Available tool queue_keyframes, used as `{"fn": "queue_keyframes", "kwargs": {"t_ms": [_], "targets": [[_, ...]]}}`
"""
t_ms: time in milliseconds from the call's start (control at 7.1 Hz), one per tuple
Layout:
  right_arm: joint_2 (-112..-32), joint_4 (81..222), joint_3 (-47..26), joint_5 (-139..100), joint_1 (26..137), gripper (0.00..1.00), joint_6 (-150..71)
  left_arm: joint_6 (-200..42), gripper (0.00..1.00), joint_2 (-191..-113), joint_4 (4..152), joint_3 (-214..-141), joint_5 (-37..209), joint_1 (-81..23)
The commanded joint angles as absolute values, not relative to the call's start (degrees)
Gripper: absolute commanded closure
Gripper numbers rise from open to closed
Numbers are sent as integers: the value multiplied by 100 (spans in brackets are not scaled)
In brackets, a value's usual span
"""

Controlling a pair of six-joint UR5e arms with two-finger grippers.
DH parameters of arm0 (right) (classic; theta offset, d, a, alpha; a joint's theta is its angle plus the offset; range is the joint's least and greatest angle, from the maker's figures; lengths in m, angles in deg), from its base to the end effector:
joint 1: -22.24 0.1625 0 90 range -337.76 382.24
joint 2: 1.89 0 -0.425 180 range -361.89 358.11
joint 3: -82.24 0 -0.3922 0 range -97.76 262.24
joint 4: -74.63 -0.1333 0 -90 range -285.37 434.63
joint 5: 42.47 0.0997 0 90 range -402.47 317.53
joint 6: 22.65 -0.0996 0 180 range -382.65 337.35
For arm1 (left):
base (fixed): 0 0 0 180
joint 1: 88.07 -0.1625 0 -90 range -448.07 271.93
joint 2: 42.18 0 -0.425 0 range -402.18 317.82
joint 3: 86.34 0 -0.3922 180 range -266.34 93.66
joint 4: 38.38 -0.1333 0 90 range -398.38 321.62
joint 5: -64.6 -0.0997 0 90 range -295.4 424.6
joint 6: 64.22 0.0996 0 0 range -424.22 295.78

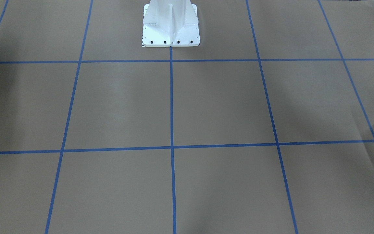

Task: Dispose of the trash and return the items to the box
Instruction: 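Lower the yellow cup into the clear bin and release it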

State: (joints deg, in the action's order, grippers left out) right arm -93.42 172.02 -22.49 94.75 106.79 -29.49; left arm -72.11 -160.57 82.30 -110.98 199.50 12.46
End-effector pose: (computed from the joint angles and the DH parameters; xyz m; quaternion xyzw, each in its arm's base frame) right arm 0.0147 -0.4801 0.5550 0.0034 -0.4027 -0.0092 0.9153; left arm -0.1728 -0.5851 0.8533 -0.0419 0.3824 -0.1684 0.9076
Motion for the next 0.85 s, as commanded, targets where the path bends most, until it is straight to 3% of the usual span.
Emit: {"fn": "queue_keyframes", "kwargs": {"t_ms": [0,564,705], "targets": [[-9348,17201,-2244,9455,10679,0,-2942,-7397,100,-16057,8247,-10946,19951,1230],[-9348,17201,-2244,9455,10679,0,-2942,-7922,100,-16083,8892,-10534,19942,960],[-9348,17201,-2244,9455,10679,0,-2942,-7978,77,-16074,8966,-10515,19942,906]]}}
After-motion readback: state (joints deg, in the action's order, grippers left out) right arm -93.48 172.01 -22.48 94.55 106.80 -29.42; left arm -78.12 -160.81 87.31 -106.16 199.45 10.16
